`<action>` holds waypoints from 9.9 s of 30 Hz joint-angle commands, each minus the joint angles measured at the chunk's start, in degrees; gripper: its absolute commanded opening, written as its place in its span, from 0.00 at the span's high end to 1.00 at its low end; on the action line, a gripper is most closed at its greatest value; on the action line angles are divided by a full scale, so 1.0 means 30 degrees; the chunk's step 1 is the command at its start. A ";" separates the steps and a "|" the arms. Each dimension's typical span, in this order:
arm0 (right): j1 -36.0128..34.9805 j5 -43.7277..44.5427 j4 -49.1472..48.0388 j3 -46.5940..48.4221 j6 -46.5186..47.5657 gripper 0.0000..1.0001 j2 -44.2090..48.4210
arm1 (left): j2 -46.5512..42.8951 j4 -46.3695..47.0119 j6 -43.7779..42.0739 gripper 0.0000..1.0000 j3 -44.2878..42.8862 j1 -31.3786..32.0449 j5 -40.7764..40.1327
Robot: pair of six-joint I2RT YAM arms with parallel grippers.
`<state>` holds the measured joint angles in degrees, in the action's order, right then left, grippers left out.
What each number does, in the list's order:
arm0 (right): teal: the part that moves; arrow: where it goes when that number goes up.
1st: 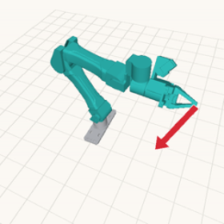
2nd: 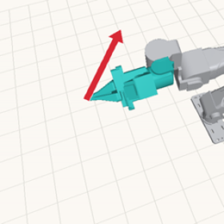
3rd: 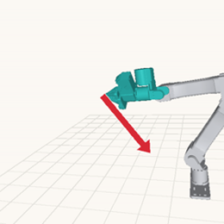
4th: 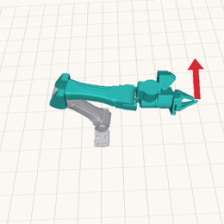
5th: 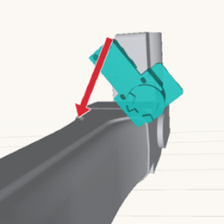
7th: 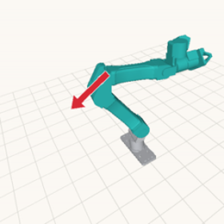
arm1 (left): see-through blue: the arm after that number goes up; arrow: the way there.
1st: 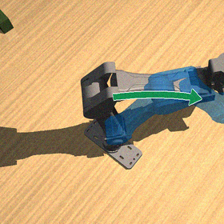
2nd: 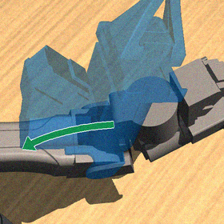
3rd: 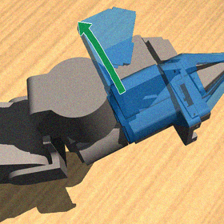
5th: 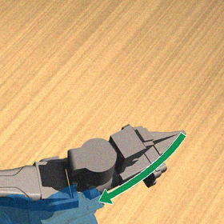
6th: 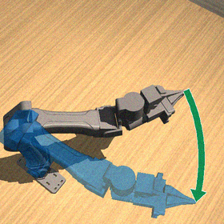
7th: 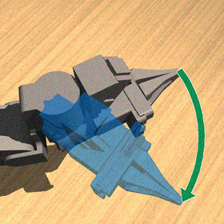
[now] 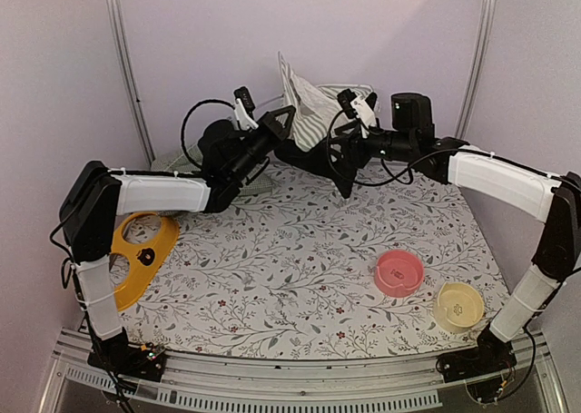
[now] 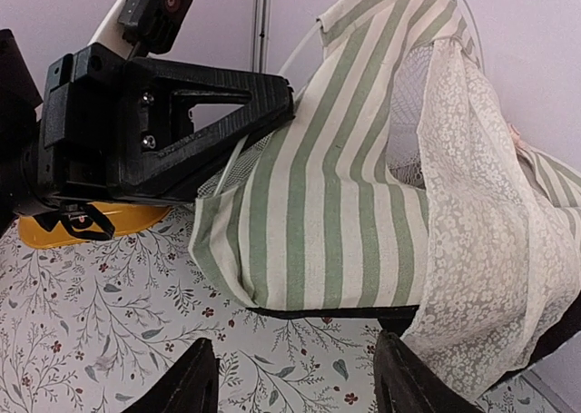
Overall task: Set up the pet tent
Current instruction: Insert the tent pole into the pole socket of the pet tent.
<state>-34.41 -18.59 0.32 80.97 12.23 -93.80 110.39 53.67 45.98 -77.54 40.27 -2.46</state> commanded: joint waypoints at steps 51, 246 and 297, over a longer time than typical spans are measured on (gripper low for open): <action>-0.1361 -0.0522 -0.3492 0.0699 0.3815 0.56 -0.1958 | -0.0163 0.0364 0.0035 1.00 -0.0056 0.0073 0.2018; -0.1042 0.5393 0.4557 0.7808 0.2442 0.95 -0.5216 | 0.2080 -0.1187 -0.4145 1.00 0.0740 0.2822 -0.0063; -0.0131 -0.0540 0.2239 0.1708 0.0811 1.00 -0.2687 | 0.1078 -0.0198 -0.2229 1.00 0.0538 0.1038 0.1993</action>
<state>-35.24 -20.32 6.83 84.12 14.87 -101.84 114.98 52.71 39.22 -74.91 43.46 2.17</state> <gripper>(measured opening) 0.044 0.009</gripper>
